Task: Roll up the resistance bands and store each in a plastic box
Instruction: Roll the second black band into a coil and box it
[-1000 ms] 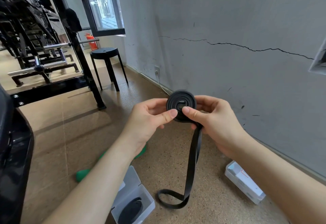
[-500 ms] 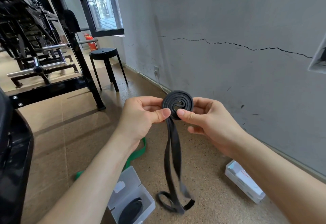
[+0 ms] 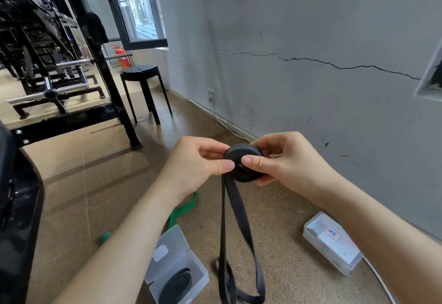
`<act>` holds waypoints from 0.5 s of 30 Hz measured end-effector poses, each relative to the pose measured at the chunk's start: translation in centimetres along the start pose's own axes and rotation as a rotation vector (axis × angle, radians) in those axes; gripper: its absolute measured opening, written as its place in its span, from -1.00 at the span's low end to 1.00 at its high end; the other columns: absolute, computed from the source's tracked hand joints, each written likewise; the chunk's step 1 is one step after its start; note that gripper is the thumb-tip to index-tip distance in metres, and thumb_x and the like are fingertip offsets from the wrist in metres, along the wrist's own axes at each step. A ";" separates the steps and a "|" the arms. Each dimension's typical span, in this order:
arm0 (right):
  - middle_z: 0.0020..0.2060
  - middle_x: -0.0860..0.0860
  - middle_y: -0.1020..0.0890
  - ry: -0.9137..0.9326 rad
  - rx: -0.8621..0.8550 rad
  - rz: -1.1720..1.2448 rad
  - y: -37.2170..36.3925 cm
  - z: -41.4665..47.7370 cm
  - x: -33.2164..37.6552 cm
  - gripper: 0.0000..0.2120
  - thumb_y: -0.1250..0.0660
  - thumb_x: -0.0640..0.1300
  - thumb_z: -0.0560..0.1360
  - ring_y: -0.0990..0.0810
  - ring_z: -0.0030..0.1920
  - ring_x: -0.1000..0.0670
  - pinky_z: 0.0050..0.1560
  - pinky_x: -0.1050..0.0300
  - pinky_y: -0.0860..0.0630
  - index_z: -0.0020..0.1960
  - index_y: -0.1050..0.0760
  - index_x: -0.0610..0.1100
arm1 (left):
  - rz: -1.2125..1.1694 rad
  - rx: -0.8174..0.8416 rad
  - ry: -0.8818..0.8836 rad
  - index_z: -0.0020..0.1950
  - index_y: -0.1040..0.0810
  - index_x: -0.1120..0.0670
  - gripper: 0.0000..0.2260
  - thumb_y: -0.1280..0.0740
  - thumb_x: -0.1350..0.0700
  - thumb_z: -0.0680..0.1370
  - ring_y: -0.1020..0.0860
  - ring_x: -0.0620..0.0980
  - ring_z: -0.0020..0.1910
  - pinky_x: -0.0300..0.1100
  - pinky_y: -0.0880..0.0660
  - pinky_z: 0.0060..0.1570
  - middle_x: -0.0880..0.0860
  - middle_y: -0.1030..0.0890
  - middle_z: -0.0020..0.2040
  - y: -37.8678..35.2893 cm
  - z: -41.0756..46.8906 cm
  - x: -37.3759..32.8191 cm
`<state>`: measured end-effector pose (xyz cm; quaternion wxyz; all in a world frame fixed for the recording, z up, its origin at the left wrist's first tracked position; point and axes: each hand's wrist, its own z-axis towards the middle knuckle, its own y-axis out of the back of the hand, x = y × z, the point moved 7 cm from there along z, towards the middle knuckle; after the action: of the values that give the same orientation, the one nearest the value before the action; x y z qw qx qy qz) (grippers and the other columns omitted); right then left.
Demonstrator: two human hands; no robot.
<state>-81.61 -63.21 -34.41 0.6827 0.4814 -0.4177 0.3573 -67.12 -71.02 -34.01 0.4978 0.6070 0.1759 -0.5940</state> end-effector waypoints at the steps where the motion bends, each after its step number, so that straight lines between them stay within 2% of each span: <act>1: -0.17 -0.13 -0.71 -0.023 -0.022 0.072 0.1 0.0 -0.2 -0.81 -0.48 -0.18 0.43 -0.72 -0.21 -0.05 -0.24 0.03 -0.68 0.01 -0.63 -0.22 | -0.109 -0.028 0.024 -0.14 -0.67 -0.01 -0.77 -0.52 0.29 0.34 -0.66 -0.13 -0.23 -0.30 -0.54 -0.20 -0.05 -0.71 -0.25 0.0 0.0 0.2; 3: -0.16 -0.17 -0.70 -0.067 -0.058 0.215 0.3 0.1 -0.6 -0.83 -0.47 -0.19 0.43 -0.72 -0.22 -0.09 -0.21 0.03 -0.67 -0.02 -0.60 -0.24 | -0.230 -0.061 0.061 -0.10 -0.67 0.01 -0.82 -0.51 0.16 0.32 -0.63 -0.16 -0.23 -0.35 -0.48 -0.29 -0.04 -0.72 -0.21 -0.2 0.1 0.4; 5: -0.15 -0.20 -0.70 -0.091 -0.075 0.315 0.3 0.1 -0.8 -0.83 -0.46 -0.21 0.43 -0.72 -0.22 -0.12 -0.19 0.03 -0.67 -0.02 -0.58 -0.26 | -0.315 -0.062 0.081 -0.09 -0.66 0.01 -0.76 -0.48 0.06 0.26 -0.62 -0.17 -0.21 -0.33 -0.48 -0.29 -0.03 -0.72 -0.18 -0.5 0.2 0.5; 9: -0.07 -0.27 -0.67 -0.125 -0.089 0.447 -0.2 0.0 -1.0 -0.81 -0.44 -0.23 0.45 -0.72 -0.13 -0.16 -0.19 0.04 -0.67 -0.01 -0.54 -0.32 | -0.404 -0.020 0.101 -0.05 -0.65 0.06 -0.71 -0.47 0.10 0.24 -0.62 -0.13 -0.18 -0.32 -0.50 -0.24 0.01 -0.72 -0.15 -0.7 0.3 0.6; 15: -0.01 -0.26 -0.64 -0.122 -0.090 0.564 -0.9 0.1 -1.2 -0.76 -0.40 -0.25 0.46 -0.72 -0.09 -0.14 -0.19 0.10 -0.65 0.05 -0.50 -0.37 | -0.230 0.017 0.033 -0.02 -0.63 -0.01 -0.79 -0.46 0.23 0.40 -0.63 -0.14 -0.22 -0.30 -0.51 -0.29 -0.03 -0.72 -0.15 0.0 0.1 -0.1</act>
<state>-81.30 -63.67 -35.76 0.5505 0.3360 -0.5910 0.4845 -67.18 -71.04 -33.89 0.4182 0.5967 0.2478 -0.6385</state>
